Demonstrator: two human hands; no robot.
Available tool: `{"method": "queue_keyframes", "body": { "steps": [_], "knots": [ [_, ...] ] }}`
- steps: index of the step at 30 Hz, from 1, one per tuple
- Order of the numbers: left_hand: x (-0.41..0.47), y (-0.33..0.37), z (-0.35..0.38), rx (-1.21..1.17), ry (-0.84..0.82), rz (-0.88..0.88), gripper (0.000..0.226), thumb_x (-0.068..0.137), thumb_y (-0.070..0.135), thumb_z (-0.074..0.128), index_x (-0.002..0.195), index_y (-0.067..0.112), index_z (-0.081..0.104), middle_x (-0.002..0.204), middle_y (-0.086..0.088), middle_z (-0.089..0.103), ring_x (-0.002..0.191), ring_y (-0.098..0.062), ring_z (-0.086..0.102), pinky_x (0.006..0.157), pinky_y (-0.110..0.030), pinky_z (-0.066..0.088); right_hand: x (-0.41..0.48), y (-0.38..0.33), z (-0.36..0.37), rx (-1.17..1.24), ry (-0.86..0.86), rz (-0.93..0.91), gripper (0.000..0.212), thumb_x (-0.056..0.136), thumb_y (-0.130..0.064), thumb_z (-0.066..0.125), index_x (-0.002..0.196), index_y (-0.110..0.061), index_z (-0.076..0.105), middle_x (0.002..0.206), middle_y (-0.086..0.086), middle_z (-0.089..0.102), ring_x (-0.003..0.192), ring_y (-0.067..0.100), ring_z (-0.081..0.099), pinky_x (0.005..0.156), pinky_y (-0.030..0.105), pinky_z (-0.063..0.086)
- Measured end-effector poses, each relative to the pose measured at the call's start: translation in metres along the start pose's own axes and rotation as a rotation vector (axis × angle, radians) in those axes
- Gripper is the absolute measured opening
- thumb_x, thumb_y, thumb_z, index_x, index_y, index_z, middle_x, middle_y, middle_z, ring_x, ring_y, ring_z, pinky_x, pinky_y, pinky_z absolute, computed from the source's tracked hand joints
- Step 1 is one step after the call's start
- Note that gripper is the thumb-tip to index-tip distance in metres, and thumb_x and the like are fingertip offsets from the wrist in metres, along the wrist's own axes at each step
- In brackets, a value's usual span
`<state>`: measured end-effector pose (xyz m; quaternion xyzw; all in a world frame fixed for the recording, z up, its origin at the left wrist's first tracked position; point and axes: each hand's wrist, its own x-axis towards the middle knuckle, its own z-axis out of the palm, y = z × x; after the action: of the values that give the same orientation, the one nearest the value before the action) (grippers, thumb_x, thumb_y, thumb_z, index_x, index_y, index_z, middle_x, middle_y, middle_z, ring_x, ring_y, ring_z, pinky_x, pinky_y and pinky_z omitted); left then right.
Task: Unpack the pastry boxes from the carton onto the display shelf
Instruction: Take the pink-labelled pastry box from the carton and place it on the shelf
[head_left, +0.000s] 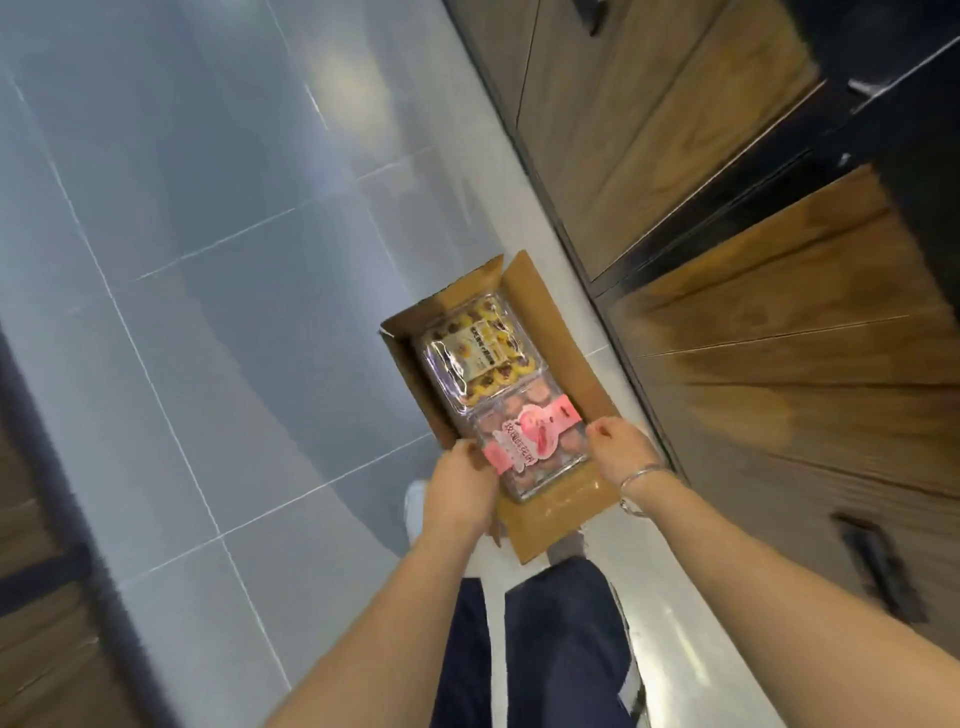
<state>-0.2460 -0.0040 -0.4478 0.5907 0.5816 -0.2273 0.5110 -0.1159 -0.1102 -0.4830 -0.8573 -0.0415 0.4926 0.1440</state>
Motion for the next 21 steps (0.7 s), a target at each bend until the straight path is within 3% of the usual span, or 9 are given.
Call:
{"method": "queue_keyframes", "body": {
  "steps": [2,4,8,11,13,16,18,21],
  "knots": [
    [0.035,-0.012,0.012,0.081,-0.027,-0.02,0.035,0.093,0.014,0.042,0.126,0.012,0.052,0.129,-0.009,0.057,0.111,-0.029,0.058,0.094,-0.034,0.047,0.032,0.008,0.014,-0.073,-0.024,0.002,0.029,0.096,-0.008,0.038,0.117,-0.002,0.056,0.114,0.019,0.06,0.099,0.032,0.057,0.076,0.029,0.037],
    [0.074,-0.026,0.029,0.119,-0.059,-0.043,0.034,0.094,0.014,0.042,0.126,0.011,0.051,0.131,-0.009,0.055,0.111,-0.029,0.058,0.094,-0.036,0.047,0.069,0.025,0.034,-0.119,-0.037,0.034,0.023,0.097,-0.012,0.04,0.112,-0.006,0.057,0.123,0.02,0.059,0.111,0.034,0.056,0.079,0.03,0.039],
    [0.15,-0.05,0.063,0.139,-0.098,-0.083,0.032,0.095,0.011,0.043,0.124,0.007,0.053,0.129,-0.009,0.058,0.113,-0.028,0.056,0.089,-0.03,0.043,0.145,0.057,0.069,-0.095,-0.042,0.118,0.024,0.094,-0.011,0.044,0.11,0.0,0.057,0.111,0.025,0.062,0.101,0.037,0.059,0.077,0.035,0.043],
    [0.195,-0.064,0.081,0.16,-0.104,-0.117,0.034,0.094,0.012,0.044,0.127,0.01,0.052,0.13,-0.006,0.057,0.103,-0.023,0.053,0.09,-0.029,0.042,0.199,0.085,0.089,-0.094,-0.044,0.154,0.018,0.081,-0.013,0.053,0.096,-0.005,0.06,0.092,0.014,0.063,0.084,0.032,0.058,0.079,0.038,0.049],
    [0.225,-0.074,0.098,0.182,-0.127,-0.169,0.038,0.095,0.014,0.044,0.133,0.01,0.046,0.135,-0.007,0.054,0.111,-0.025,0.052,0.091,-0.029,0.04,0.234,0.103,0.103,-0.094,-0.05,0.176,0.021,0.071,-0.019,0.054,0.087,-0.007,0.061,0.083,0.012,0.064,0.072,0.031,0.053,0.072,0.034,0.048],
    [0.257,-0.081,0.119,0.148,-0.197,-0.284,0.045,0.096,0.015,0.046,0.139,0.004,0.037,0.138,-0.013,0.049,0.123,-0.03,0.048,0.094,-0.034,0.039,0.263,0.112,0.114,-0.029,-0.036,0.224,0.006,0.079,-0.017,0.054,0.079,-0.011,0.056,0.084,0.013,0.058,0.075,0.03,0.051,0.073,0.033,0.042],
    [0.274,-0.085,0.13,0.083,-0.207,-0.366,0.047,0.096,0.014,0.048,0.139,0.001,0.035,0.135,-0.015,0.05,0.12,-0.032,0.05,0.09,-0.034,0.041,0.28,0.121,0.125,0.027,-0.034,0.26,0.029,0.079,-0.021,0.059,0.105,-0.007,0.055,0.108,0.014,0.059,0.096,0.033,0.057,0.082,0.033,0.042],
    [0.296,-0.097,0.147,-0.127,-0.183,-0.476,0.055,0.093,0.009,0.053,0.141,0.001,0.027,0.122,-0.015,0.055,0.098,-0.025,0.054,0.074,-0.023,0.045,0.295,0.129,0.142,0.008,-0.042,0.264,0.085,0.059,-0.041,0.06,0.136,-0.014,0.035,0.135,0.013,0.039,0.124,0.033,0.041,0.105,0.043,0.036]
  ]
}}
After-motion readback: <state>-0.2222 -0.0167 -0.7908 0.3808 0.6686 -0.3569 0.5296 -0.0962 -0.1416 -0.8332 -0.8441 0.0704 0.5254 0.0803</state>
